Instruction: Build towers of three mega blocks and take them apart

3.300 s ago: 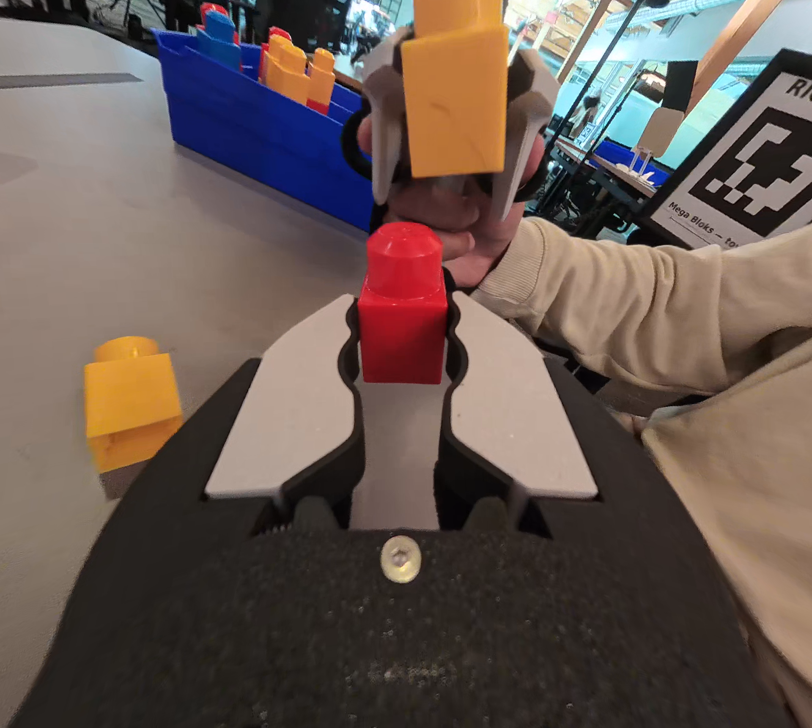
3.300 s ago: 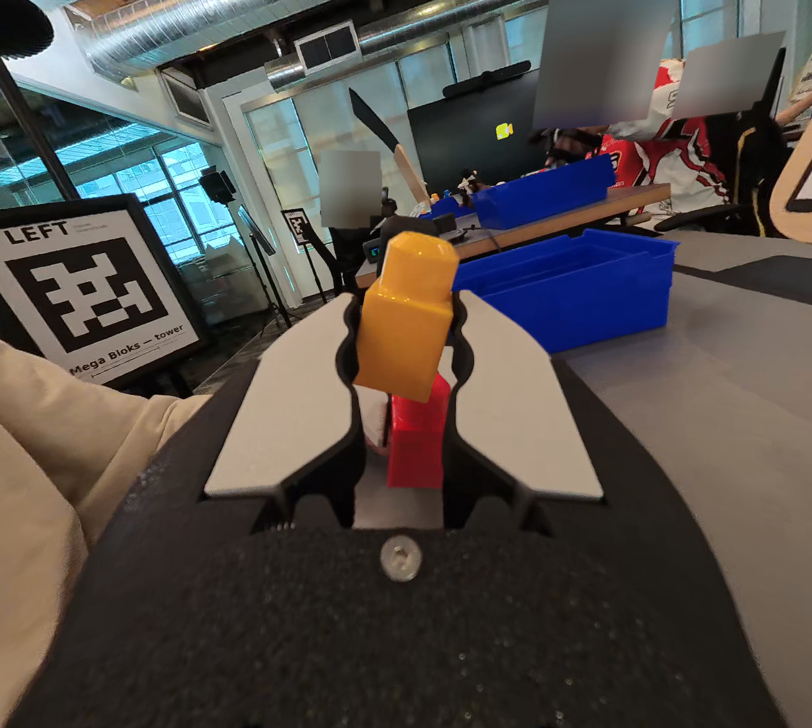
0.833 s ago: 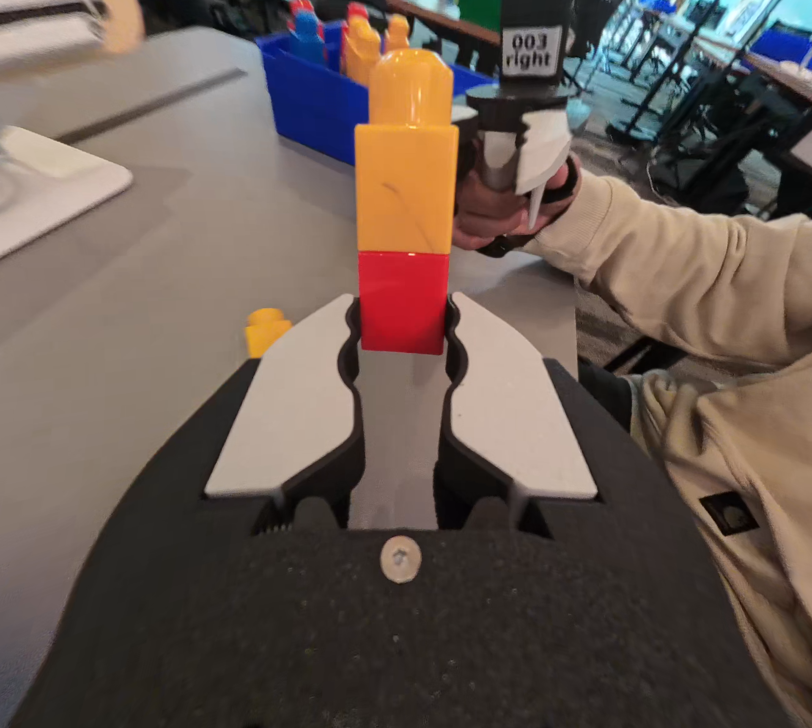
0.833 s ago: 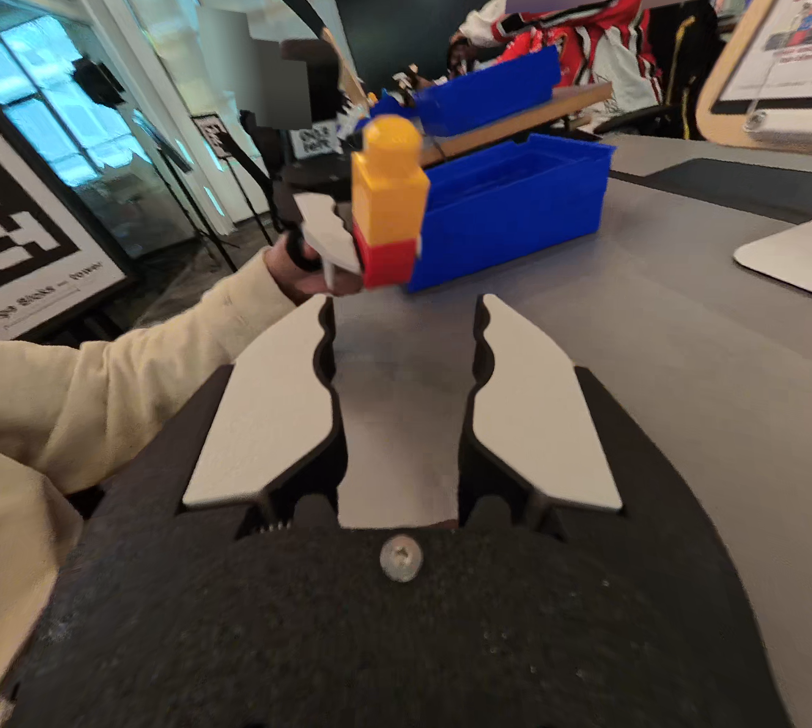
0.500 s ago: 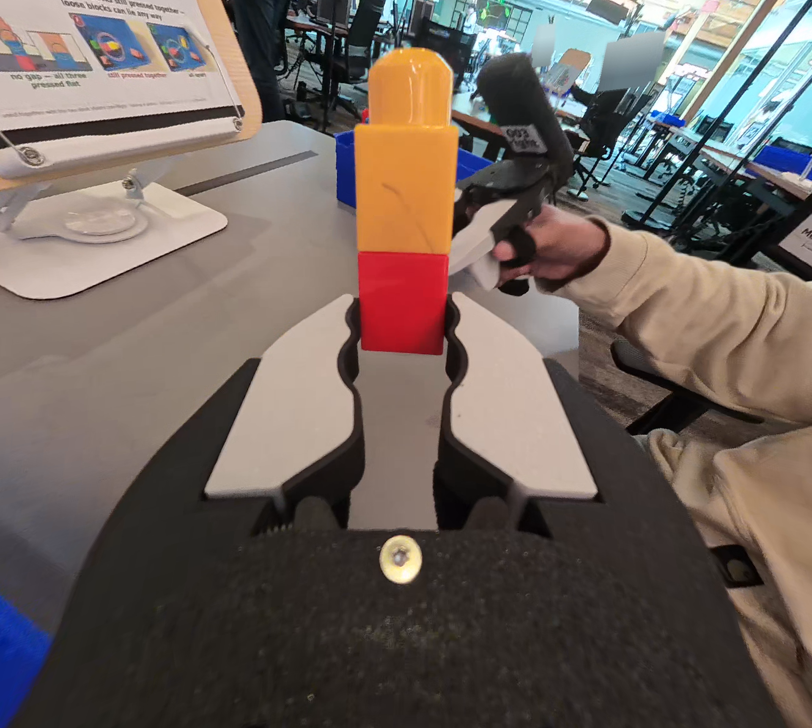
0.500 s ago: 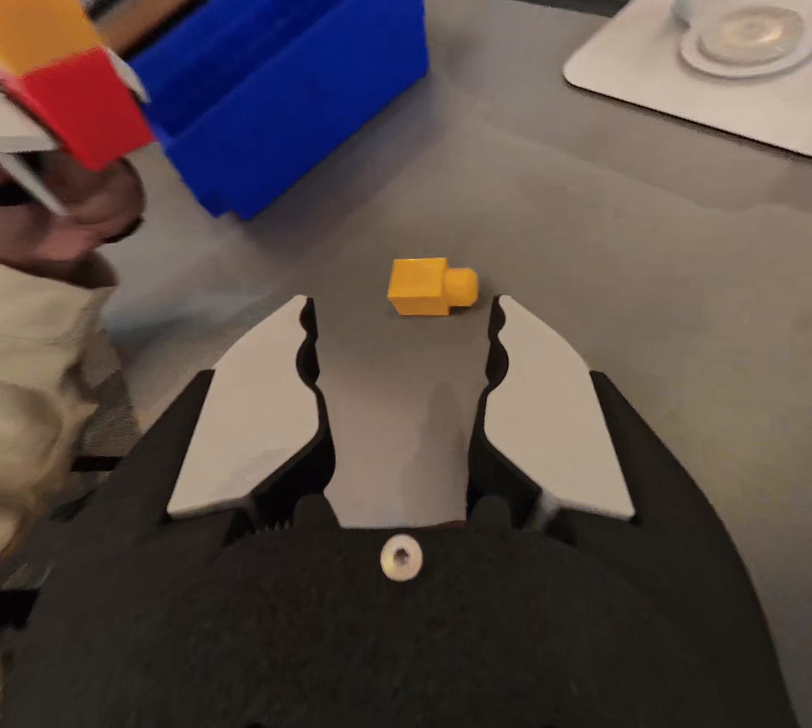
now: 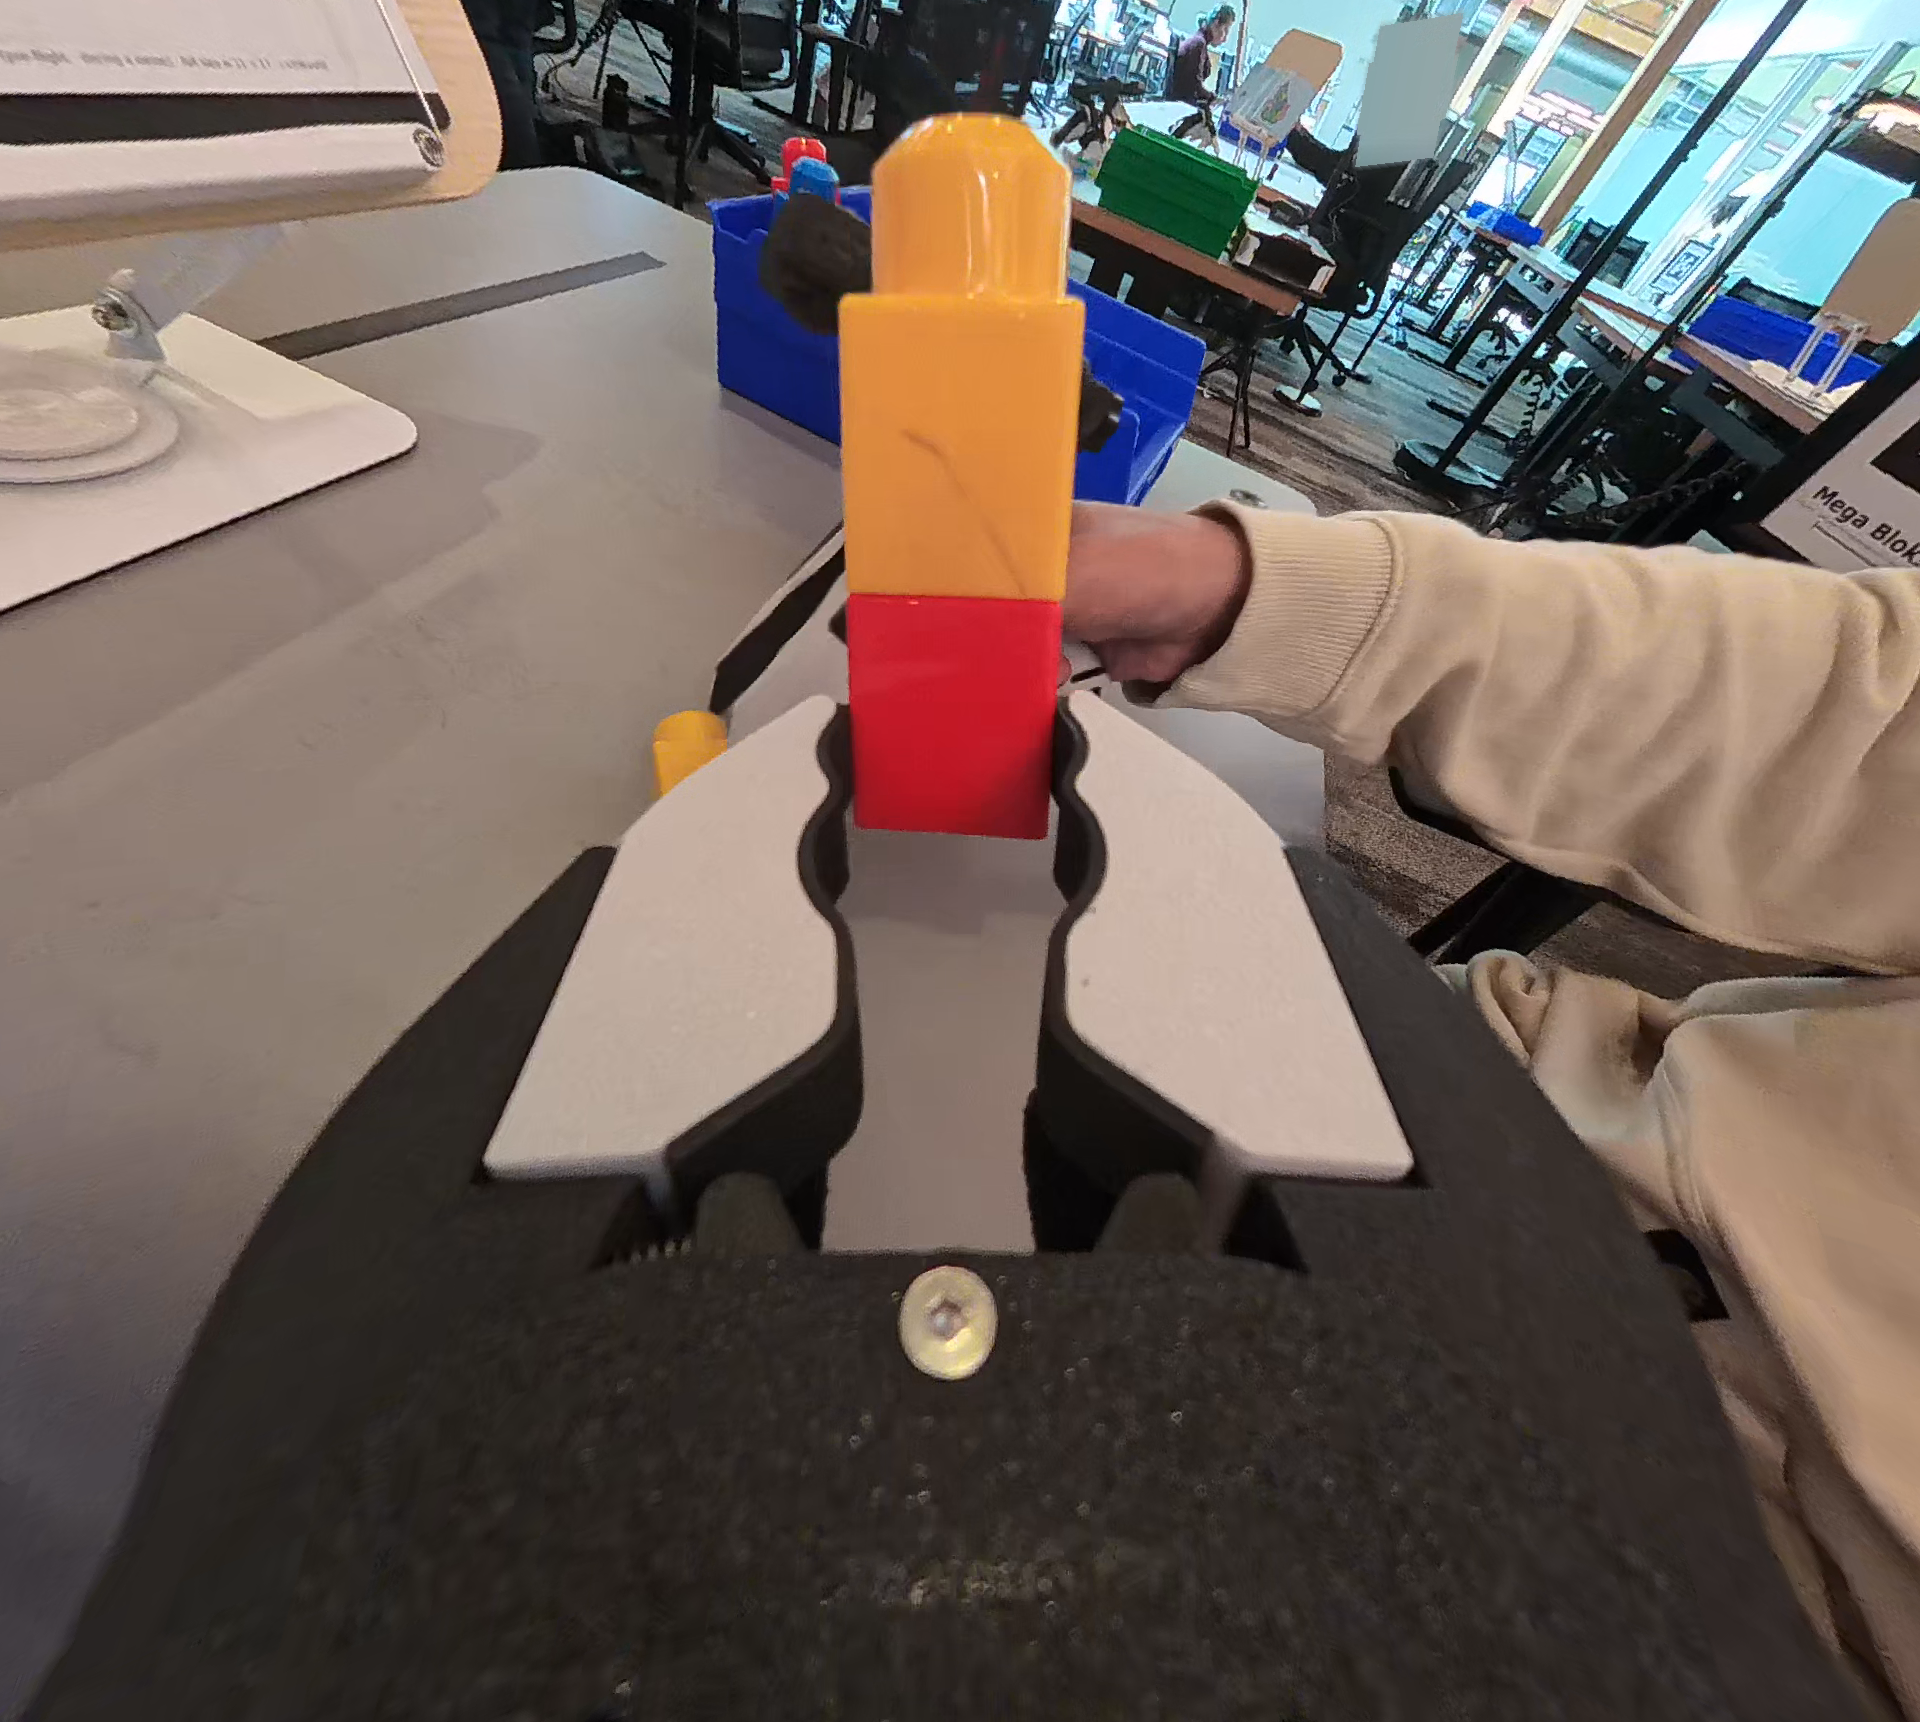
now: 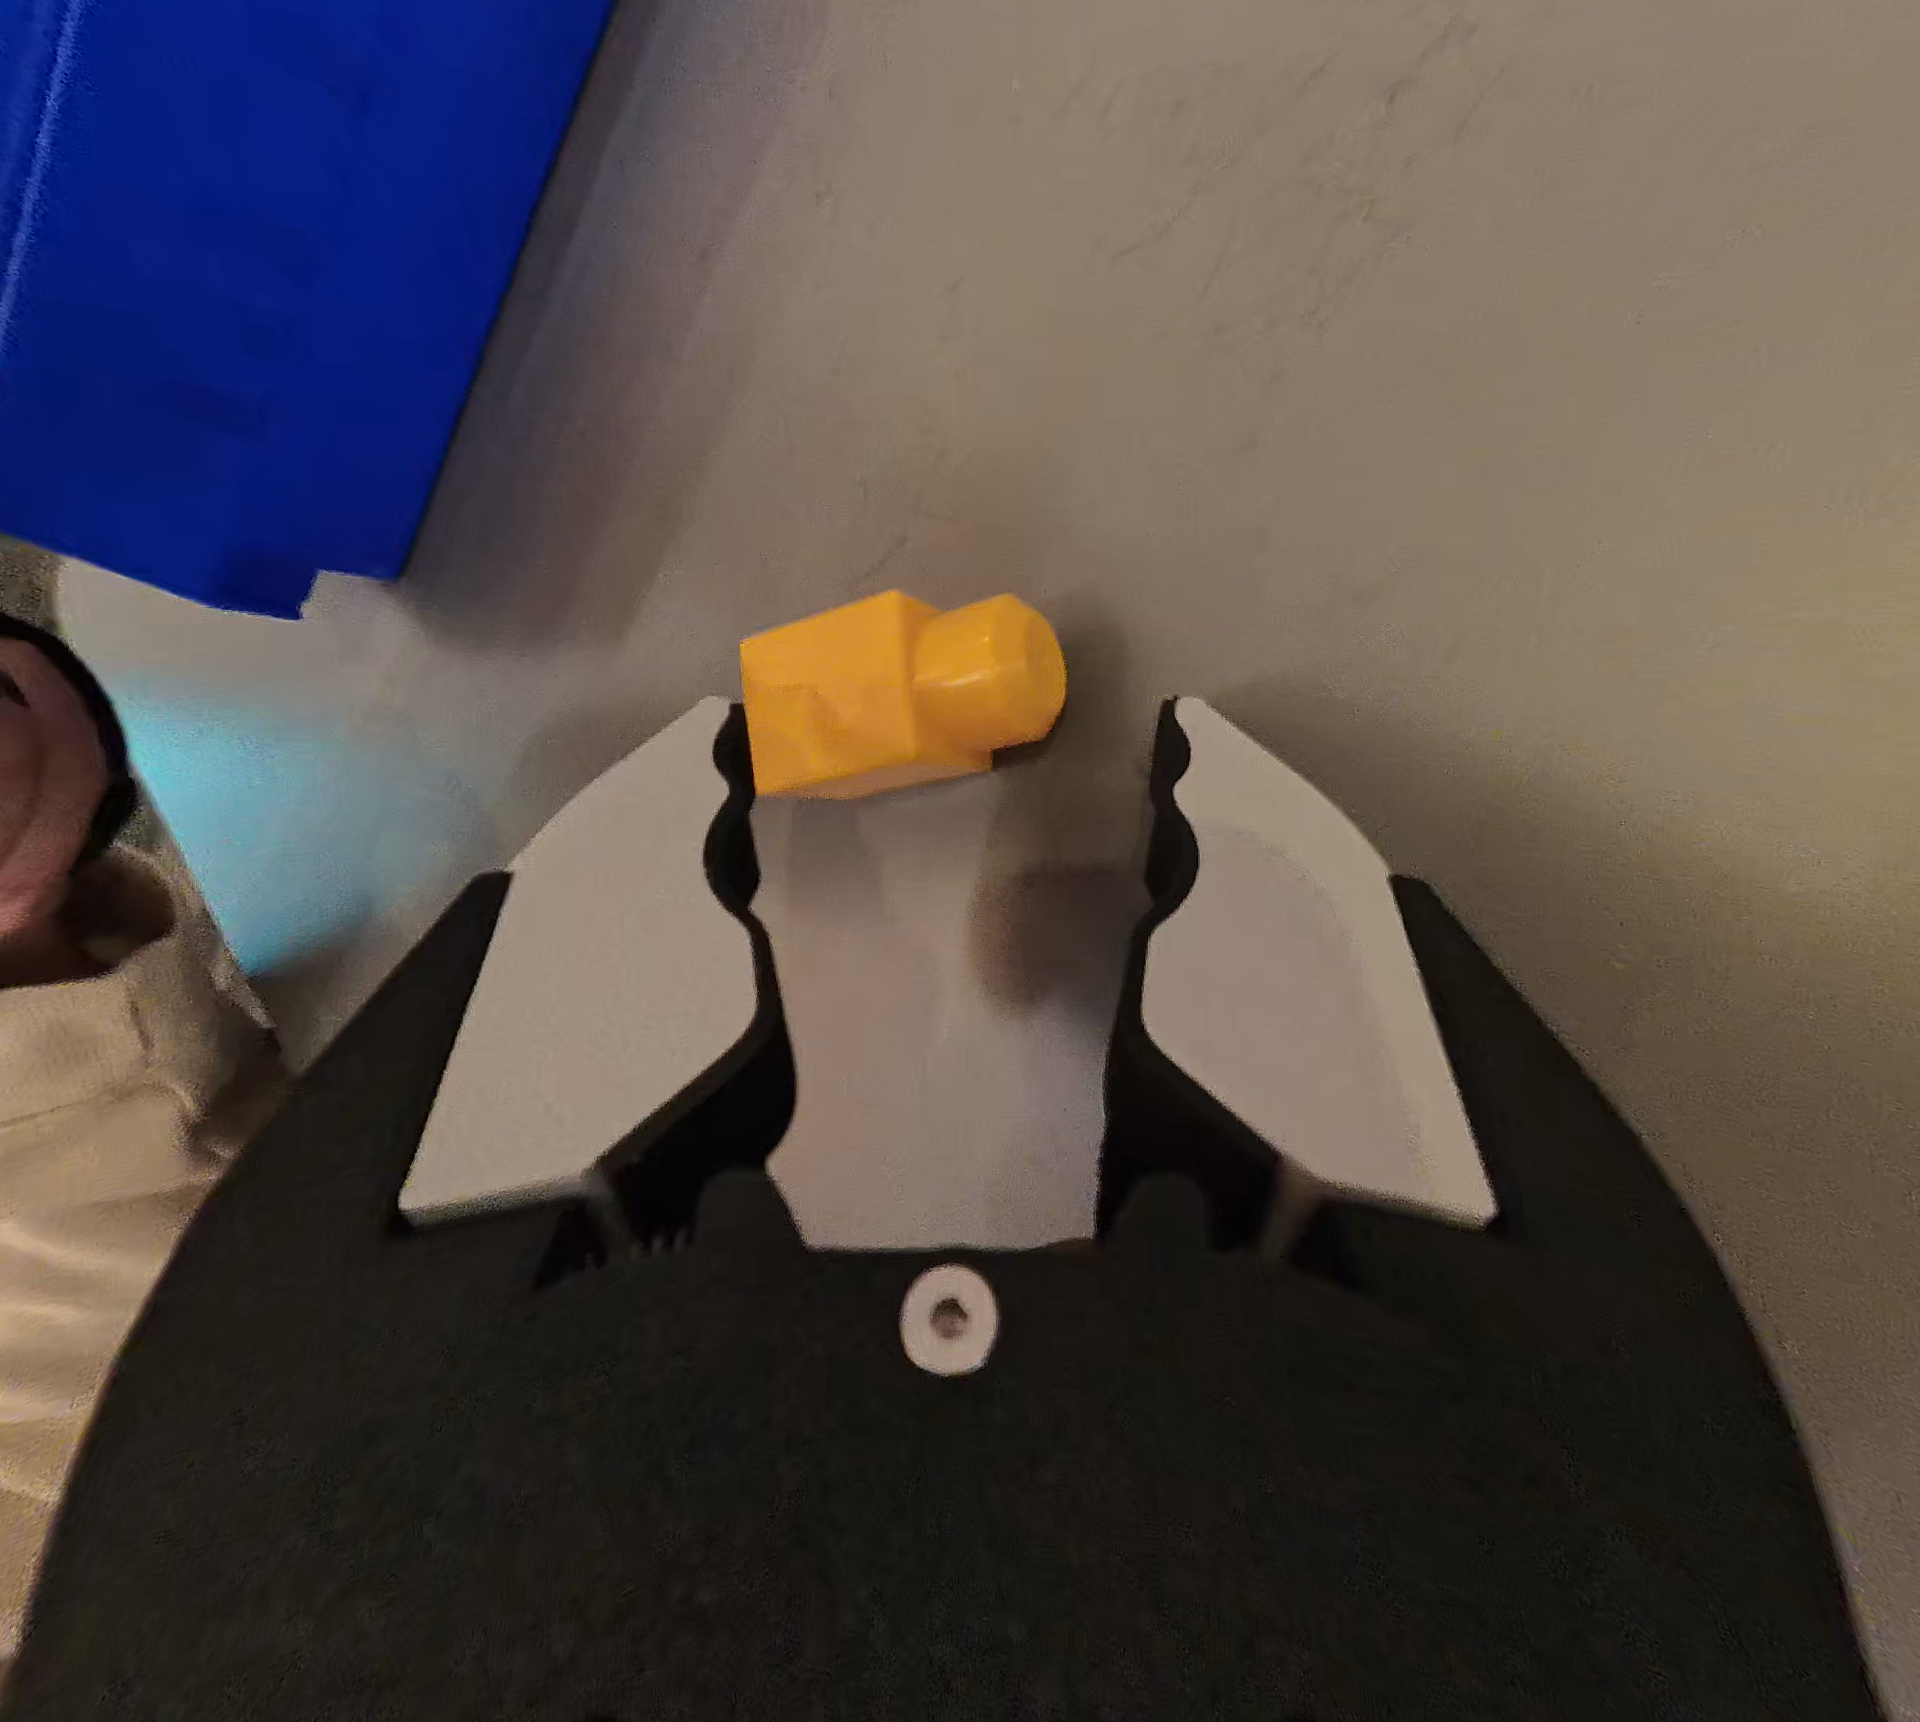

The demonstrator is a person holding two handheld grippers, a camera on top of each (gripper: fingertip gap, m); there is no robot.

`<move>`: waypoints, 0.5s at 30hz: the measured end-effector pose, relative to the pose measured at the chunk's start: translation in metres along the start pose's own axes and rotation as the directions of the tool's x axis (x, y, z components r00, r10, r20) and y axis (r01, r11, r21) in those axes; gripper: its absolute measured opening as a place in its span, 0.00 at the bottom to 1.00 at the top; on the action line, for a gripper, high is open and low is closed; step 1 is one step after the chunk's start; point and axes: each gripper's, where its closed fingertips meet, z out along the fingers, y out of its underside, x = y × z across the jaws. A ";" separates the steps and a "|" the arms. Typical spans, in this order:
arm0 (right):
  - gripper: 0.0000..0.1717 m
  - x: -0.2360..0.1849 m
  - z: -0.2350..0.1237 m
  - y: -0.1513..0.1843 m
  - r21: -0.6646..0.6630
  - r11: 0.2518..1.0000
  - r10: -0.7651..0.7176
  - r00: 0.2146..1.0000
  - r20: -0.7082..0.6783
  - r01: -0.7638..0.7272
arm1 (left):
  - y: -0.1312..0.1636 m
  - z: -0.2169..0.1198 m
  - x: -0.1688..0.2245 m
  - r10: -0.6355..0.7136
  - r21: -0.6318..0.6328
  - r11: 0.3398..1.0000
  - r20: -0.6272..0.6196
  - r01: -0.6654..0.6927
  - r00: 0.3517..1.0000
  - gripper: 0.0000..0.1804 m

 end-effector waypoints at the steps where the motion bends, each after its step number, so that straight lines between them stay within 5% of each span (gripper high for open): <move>1: 0.42 -0.002 0.003 0.000 -0.005 0.999 0.038 0.999 0.031 -0.038 | 0.000 0.001 0.001 0.000 -0.003 1.000 -0.005 0.000 1.000 0.20; 7: 0.33 -0.021 0.018 -0.003 -0.025 0.994 0.107 0.979 0.172 -0.104 | 0.001 0.002 0.003 0.000 -0.016 1.000 -0.019 0.000 1.000 0.20; 15: 0.31 -0.044 0.033 0.006 -0.060 0.980 -0.182 0.978 0.101 0.189 | -0.002 -0.007 0.000 -0.008 0.002 1.000 -0.013 0.008 1.000 0.20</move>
